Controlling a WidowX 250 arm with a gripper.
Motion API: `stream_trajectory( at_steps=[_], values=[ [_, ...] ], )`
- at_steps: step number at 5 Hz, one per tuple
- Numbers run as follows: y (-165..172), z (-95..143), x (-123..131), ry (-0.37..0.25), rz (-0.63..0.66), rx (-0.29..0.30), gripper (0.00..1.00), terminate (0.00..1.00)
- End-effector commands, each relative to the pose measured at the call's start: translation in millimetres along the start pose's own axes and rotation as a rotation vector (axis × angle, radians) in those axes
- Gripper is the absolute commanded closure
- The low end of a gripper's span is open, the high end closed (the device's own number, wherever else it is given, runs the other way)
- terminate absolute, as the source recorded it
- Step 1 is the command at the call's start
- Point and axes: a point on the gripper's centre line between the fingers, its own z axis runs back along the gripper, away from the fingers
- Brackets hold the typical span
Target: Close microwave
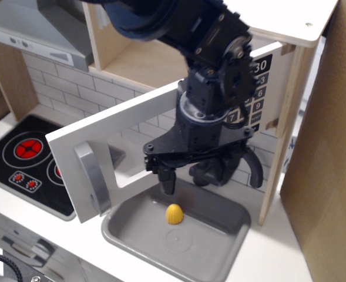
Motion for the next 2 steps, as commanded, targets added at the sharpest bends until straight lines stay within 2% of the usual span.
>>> stream_trajectory(
  at_steps=[1,2],
  values=[
    [8.5,2.4,46.3,-0.074,-0.059,-0.058,0.0,0.0],
    [15.0,6.7,76.8,-0.122,-0.203,-0.099,0.0,0.0]
  ],
)
